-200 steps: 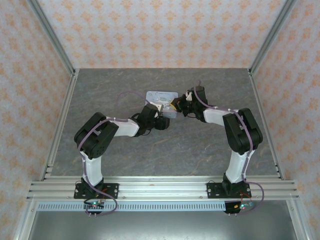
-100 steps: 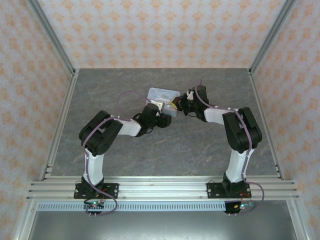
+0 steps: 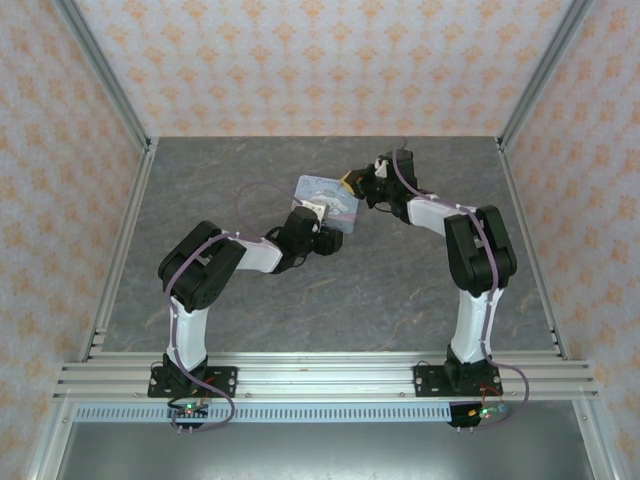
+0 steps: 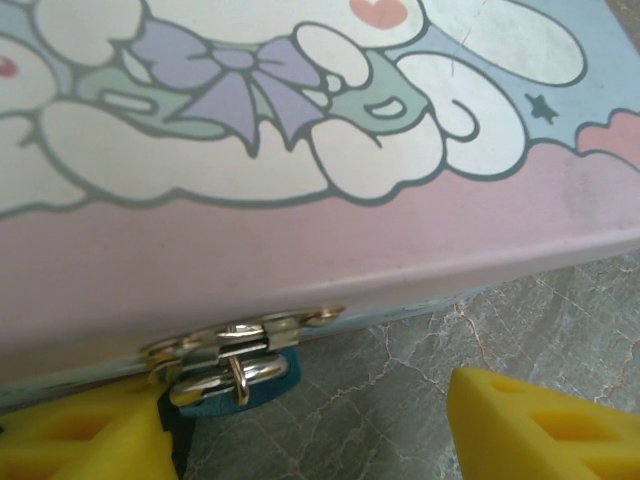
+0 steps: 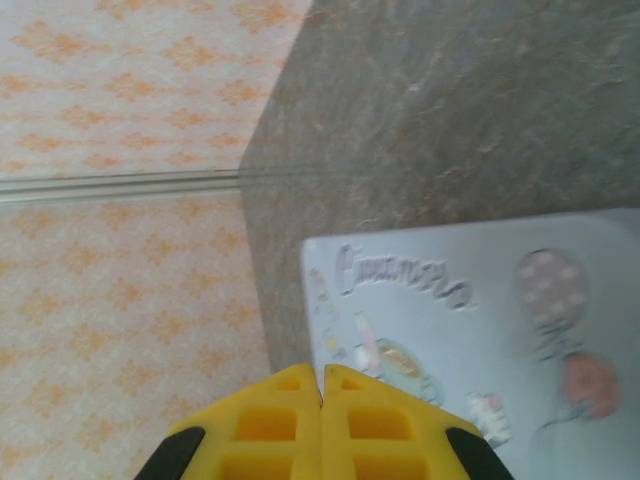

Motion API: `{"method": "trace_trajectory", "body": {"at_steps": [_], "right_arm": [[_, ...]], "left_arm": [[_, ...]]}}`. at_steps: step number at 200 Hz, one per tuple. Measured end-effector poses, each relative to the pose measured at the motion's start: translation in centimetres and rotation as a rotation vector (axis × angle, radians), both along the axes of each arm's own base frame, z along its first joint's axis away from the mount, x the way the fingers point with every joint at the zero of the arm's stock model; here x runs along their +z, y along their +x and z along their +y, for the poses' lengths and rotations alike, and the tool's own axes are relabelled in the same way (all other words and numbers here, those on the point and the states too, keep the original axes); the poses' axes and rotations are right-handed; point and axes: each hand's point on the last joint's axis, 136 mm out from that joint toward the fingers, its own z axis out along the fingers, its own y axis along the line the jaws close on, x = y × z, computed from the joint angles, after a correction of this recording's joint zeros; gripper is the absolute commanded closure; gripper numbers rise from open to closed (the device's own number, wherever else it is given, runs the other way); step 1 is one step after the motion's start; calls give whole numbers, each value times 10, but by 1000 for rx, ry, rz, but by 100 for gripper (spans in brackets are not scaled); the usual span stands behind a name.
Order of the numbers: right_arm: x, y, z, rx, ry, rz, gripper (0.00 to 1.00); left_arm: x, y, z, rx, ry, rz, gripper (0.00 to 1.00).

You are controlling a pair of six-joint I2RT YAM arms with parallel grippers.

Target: Unlock a padlock with a key

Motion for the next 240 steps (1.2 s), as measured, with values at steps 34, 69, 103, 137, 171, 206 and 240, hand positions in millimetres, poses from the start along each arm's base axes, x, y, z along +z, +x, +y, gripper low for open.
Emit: {"method": "trace_trajectory", "body": {"at_steps": [34,69,103,137,171,206,240], "right_arm": [[-20,3,-2,-9,-14,34,100],[-21,5,-3,-15,-15,30,100],[-21,7,-6,-26,-19,26,100],[-22,9,-8,-31,-17,19,100],[-21,11,-8,-35,-15,11,100],[-21,11,-8,-34,-14,9,100],[-21,11,-8,-34,-14,9,100]], "left_arm": [[1,5,-5,-10,-14,-2,32],[8,10,-10,-10,-129,32,32],[14,17,-13,23,-252,59,33],[18,24,-14,55,-340,74,34],[20,27,-12,95,-418,78,37],[25,23,-9,130,-530,73,37],[27,20,-10,151,-615,83,37]]}}
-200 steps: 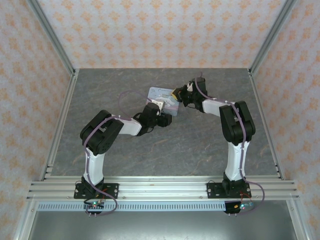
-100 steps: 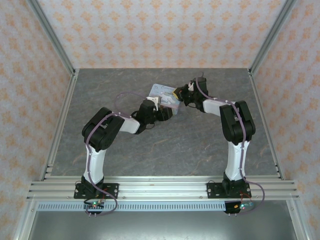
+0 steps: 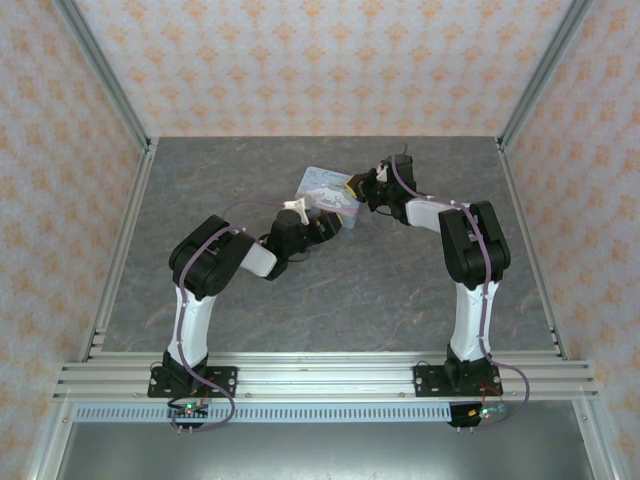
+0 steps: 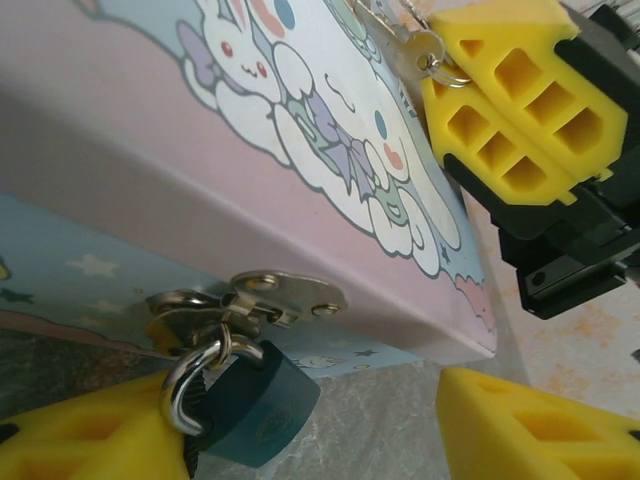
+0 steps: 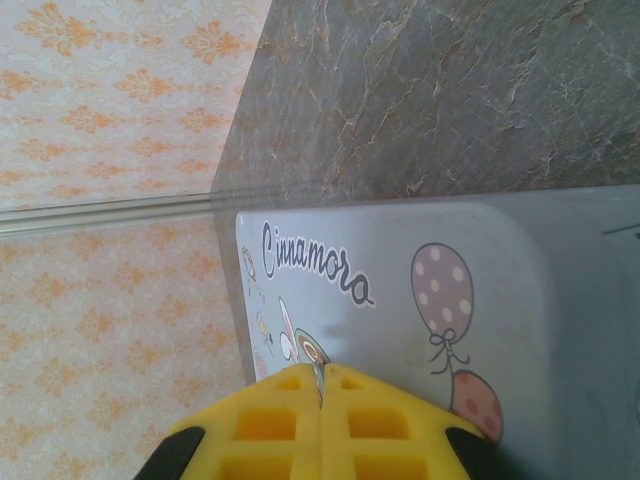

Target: Unlock a padlock with a key

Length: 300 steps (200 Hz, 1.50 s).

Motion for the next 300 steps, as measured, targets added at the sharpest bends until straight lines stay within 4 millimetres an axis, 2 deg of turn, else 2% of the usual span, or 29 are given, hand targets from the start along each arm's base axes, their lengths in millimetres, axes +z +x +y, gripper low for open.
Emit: {"method": "trace_trajectory", "body": {"at_steps": [57,115,206,252,300], "right_arm": [[0,0,1,3,3,-3,100],[0,1,1,3,6,-4,100],[0,1,1,1,13,-17,100],[0,1,1,1,14,-20,100],[1,1,1,1,17,-21,100]], "left_arm": [[0,4,1,47,-61,33,39],[-6,4,-3,81,-94,57,57],[-11,9,3,157,-134,92,68],[-18,10,8,194,-143,117,82],[-16,11,8,203,-168,123,97]]}}
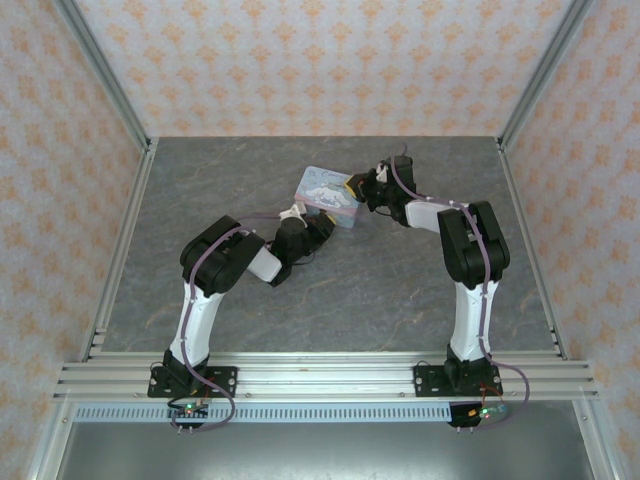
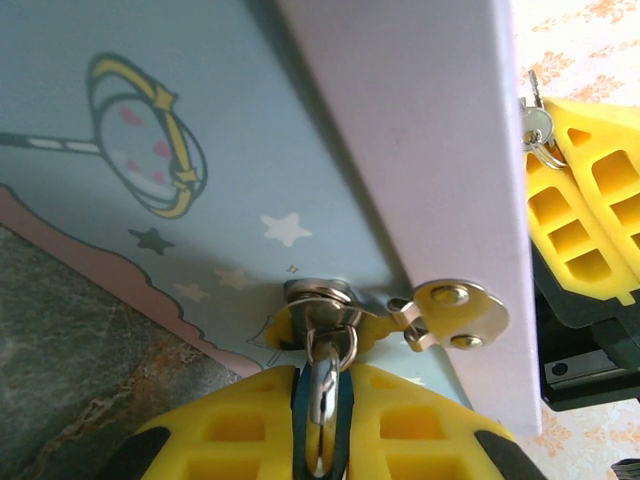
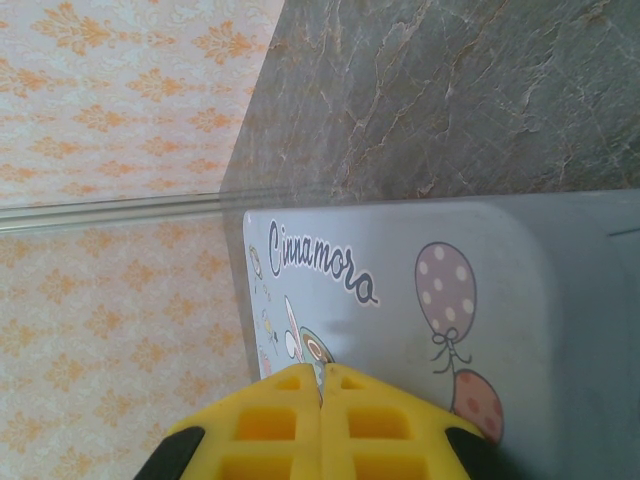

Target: Unlock a padlock with a key

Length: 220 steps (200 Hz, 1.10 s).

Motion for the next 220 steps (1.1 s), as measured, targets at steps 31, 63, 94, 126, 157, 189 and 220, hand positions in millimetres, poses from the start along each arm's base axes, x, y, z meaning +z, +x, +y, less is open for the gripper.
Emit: {"method": "trace_trajectory", "body": {"at_steps": [31,63,94,126,157,189,220], "right_arm": [[1,0,0,2,2,0,100],[2,-18,-1,18,1,25,100],[7,-58,-8,38,4,52,100],[14,-104,-17,47,20,45,100],[3,-155,-13,84,17,59,100],[-19,-199,-2,111,13,92,100],[-33,-215,4,74,23,106,100]], "left_arm": [[0,-1,0,2,-18,11,100],[1,-7,0,-7,-37,35,100],[3,-19,-2,-37,-75,88,100],[6,-33,-4,-70,-121,148,100],[13,-46,-4,-93,-166,195,100],[34,-58,-2,-106,-208,210,100],[71,-65,0,-113,-245,177,100]]}}
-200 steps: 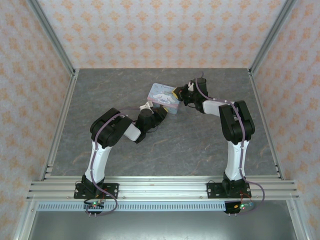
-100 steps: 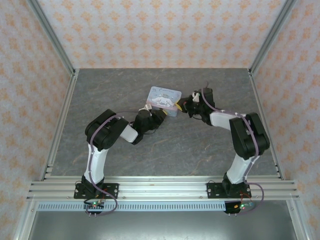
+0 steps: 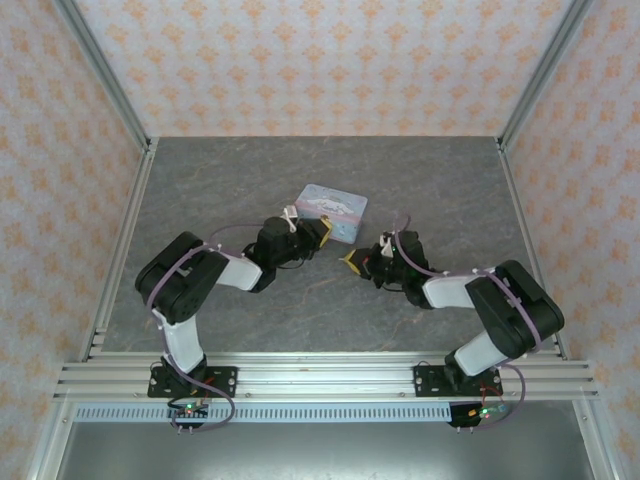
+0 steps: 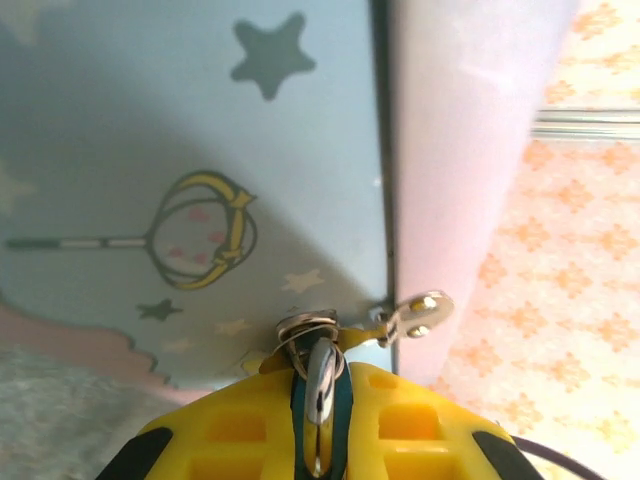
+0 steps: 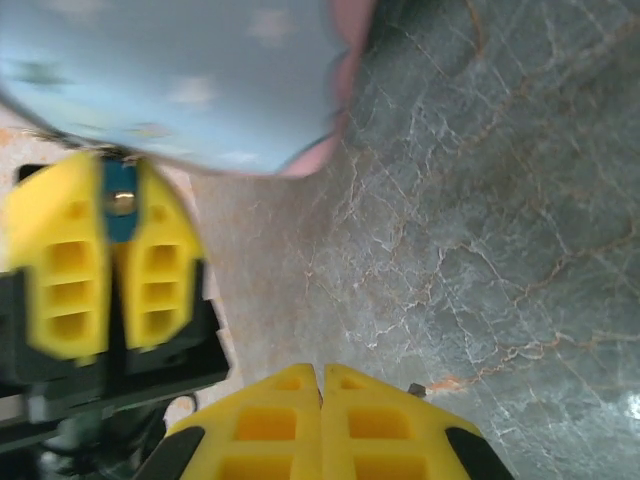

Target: Unlock a padlock with a key

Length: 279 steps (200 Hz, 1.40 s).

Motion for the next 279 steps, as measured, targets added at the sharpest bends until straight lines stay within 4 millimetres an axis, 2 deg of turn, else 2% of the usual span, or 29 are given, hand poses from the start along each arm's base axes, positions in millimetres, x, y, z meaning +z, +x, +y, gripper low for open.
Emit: {"method": "trace_trajectory", "body": {"at_steps": [14,33,66,102,139,156,222,279], "right_arm": [[2,2,4,-30,19,-13,100],[9,9,9,-69,53,-42,100],[19,13,13,-109,104,-65,100],[17,4,4,-141,109,-52,100],[45,3,0,-158,139,-105,100],[51,6,-1,-167,145,-119,100],[49,12,-6,-223,140,-96,100],[49,21,1,-237,147,-80,100]], "left_arm": [[12,-5,-2,-5,-10,-12,100],[18,-12,-6,-13,-11,-12,100],[11,-20,-9,-20,4,11,100],[3,-25,-8,-16,1,44,100],[-1,-23,-8,-2,-15,67,100],[0,-23,-8,6,-20,68,100],[-1,-24,-8,14,-32,78,100],[-2,-25,-6,17,-29,80,100]]}}
